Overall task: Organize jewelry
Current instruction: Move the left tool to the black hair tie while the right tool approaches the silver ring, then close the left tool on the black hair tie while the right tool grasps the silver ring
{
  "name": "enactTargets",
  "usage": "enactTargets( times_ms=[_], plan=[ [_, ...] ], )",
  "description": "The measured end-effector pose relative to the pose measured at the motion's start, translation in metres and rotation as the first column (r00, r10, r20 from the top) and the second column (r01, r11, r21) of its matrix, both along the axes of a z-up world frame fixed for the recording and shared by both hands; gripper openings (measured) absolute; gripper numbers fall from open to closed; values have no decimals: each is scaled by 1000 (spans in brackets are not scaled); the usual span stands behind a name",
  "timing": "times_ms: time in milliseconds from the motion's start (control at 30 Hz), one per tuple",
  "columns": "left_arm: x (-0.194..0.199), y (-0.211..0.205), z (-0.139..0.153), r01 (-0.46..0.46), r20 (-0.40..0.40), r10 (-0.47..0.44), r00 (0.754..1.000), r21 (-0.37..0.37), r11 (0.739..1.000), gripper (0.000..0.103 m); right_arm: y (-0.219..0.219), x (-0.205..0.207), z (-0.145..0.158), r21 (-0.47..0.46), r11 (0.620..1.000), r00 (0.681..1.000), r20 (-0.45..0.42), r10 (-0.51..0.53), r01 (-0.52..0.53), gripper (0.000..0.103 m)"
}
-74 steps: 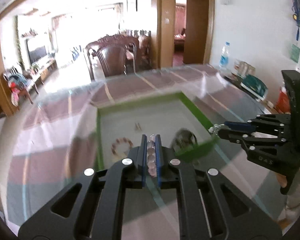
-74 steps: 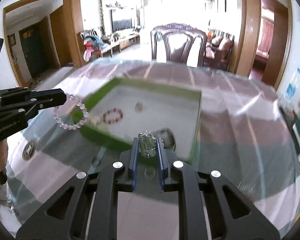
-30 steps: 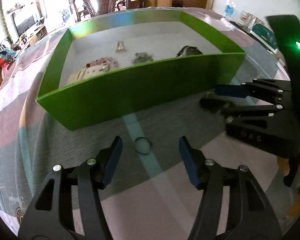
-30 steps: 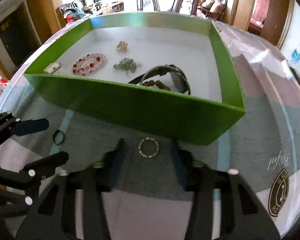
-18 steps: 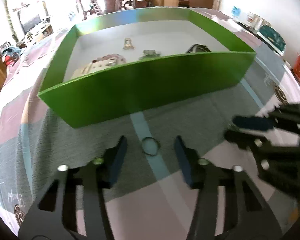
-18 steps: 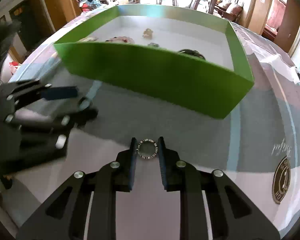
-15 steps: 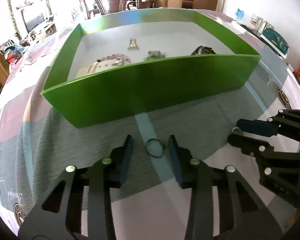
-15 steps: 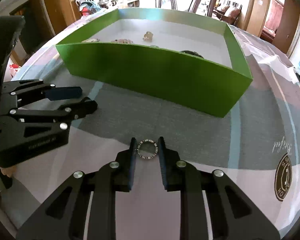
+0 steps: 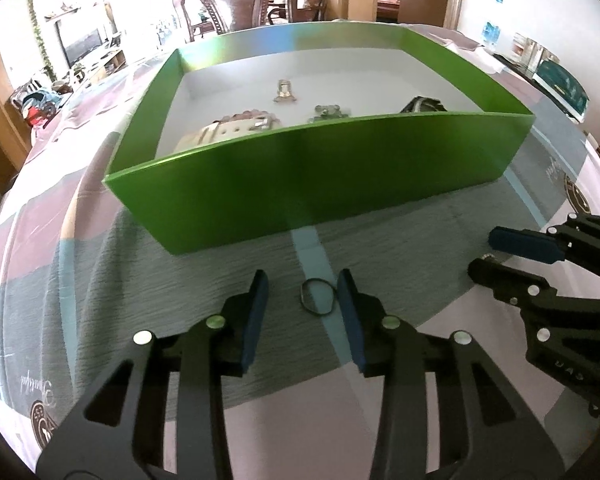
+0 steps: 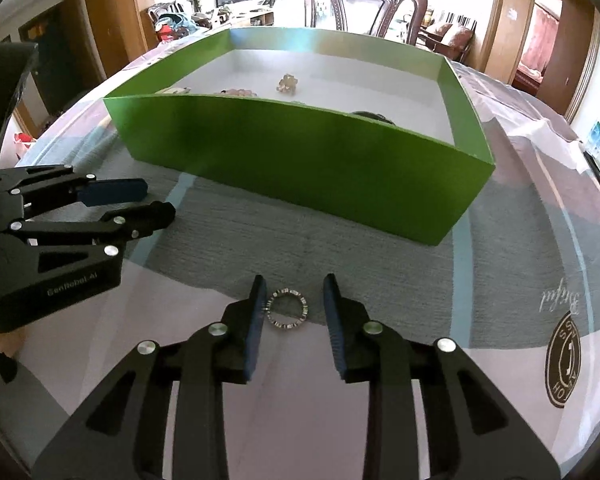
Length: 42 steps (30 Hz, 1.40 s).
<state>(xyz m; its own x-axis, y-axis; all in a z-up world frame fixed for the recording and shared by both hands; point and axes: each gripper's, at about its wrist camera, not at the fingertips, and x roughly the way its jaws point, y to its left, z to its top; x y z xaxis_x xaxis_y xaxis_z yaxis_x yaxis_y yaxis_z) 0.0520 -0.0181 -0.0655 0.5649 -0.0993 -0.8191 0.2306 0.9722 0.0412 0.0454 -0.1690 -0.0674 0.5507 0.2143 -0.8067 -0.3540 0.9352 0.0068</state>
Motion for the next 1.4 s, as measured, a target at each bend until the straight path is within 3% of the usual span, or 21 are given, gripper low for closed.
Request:
enactTargets(
  times_ms=[867,1000,1200,1400],
  plan=[
    [2,12,2,-51,-13,51,999,-21,998,42,0,1,-1,8,1000,1000,2,7,-7,36],
    [-4,6,8,9,12,-9,1000,-54,999,41,0,2,-1,10,1000,1000,2,7,-7,37],
    [-13,-9,7,79,25,-79,997,-20,997,41,0,2,-1,8,1000,1000,2,7,-7,37],
    [-8,-5,3,41,23,-41,999,8,999,33,0,1,-1,9,1000,1000,2,8,-8,37]
  ],
)
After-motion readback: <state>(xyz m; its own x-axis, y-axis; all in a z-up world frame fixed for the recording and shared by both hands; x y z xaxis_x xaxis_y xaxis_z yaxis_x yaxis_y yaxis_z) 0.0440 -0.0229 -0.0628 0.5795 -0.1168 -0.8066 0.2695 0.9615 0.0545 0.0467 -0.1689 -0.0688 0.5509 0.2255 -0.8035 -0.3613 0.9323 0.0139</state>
